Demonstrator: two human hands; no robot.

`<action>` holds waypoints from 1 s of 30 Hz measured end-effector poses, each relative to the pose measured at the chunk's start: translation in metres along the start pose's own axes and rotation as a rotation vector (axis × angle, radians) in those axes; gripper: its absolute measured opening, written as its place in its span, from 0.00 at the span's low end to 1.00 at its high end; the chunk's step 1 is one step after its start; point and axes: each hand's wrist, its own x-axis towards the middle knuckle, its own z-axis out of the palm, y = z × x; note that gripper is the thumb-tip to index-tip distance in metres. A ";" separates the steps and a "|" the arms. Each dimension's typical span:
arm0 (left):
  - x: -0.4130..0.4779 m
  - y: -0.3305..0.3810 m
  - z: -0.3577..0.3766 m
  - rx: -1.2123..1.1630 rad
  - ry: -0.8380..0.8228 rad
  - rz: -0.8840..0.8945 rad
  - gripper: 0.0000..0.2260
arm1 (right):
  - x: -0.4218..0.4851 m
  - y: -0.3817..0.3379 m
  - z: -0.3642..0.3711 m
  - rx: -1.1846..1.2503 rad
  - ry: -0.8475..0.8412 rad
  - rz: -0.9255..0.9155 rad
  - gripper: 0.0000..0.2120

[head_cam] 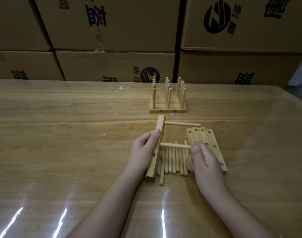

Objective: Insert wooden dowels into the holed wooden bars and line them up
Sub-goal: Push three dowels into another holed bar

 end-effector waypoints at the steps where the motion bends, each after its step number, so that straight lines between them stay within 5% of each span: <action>1: 0.000 0.000 0.000 0.006 0.002 -0.003 0.12 | 0.000 0.002 0.000 0.018 0.002 -0.014 0.23; 7: 0.001 0.005 -0.003 -0.088 0.105 -0.043 0.20 | -0.001 0.002 -0.002 -0.025 0.048 -0.136 0.17; 12: 0.004 0.006 -0.005 -0.210 0.215 -0.049 0.20 | -0.008 -0.001 0.005 -0.484 -0.373 -0.280 0.12; 17: 0.006 0.007 -0.006 -0.350 0.300 -0.098 0.19 | -0.014 -0.002 0.011 -0.631 -0.689 -0.439 0.16; 30: 0.006 0.005 -0.006 -0.384 0.274 -0.077 0.16 | -0.016 -0.001 0.014 -0.736 -0.553 -0.531 0.13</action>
